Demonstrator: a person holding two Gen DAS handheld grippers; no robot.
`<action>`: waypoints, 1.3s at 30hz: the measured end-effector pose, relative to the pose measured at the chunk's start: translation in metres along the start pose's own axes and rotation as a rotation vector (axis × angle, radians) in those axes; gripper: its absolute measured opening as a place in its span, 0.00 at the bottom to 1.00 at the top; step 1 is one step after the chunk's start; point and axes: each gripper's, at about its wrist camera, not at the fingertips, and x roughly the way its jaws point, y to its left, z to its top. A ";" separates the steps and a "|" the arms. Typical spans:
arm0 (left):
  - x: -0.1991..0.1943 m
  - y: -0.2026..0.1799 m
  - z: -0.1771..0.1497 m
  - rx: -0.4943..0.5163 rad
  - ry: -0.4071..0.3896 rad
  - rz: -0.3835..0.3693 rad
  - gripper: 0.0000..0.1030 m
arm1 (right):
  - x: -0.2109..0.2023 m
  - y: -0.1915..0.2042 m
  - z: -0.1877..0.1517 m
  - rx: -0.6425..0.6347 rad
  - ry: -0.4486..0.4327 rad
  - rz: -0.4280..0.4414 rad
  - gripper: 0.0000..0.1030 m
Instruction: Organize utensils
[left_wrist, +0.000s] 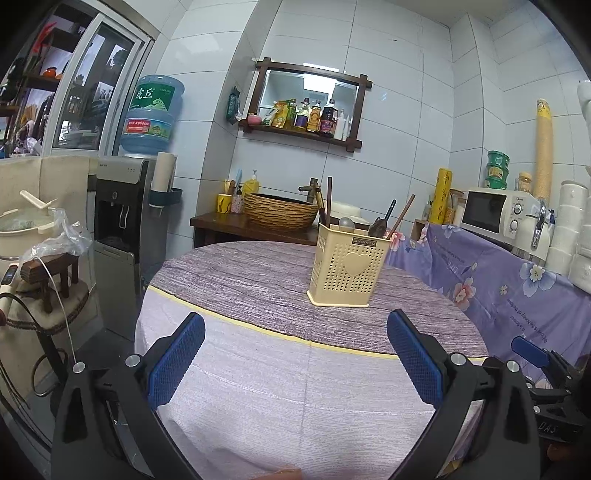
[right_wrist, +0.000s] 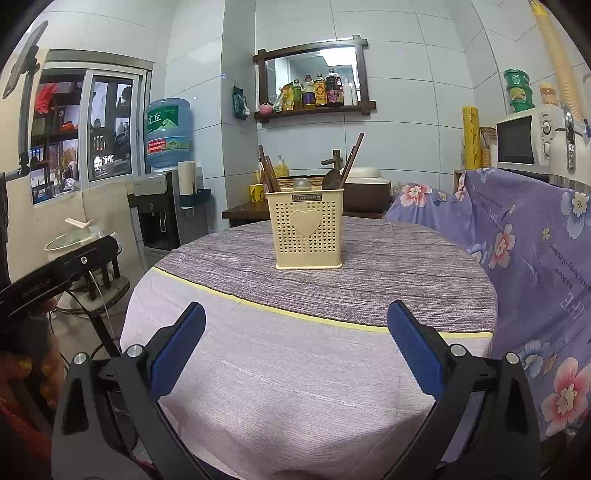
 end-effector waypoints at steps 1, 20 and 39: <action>0.000 0.000 0.000 -0.003 0.001 0.000 0.95 | 0.000 0.000 0.000 0.000 -0.001 0.000 0.94; 0.000 -0.005 0.000 0.033 0.009 -0.004 0.95 | 0.002 0.002 0.000 -0.003 0.009 0.008 0.94; 0.001 -0.009 -0.001 0.057 0.012 0.009 0.95 | 0.005 0.003 -0.002 -0.004 0.024 0.013 0.94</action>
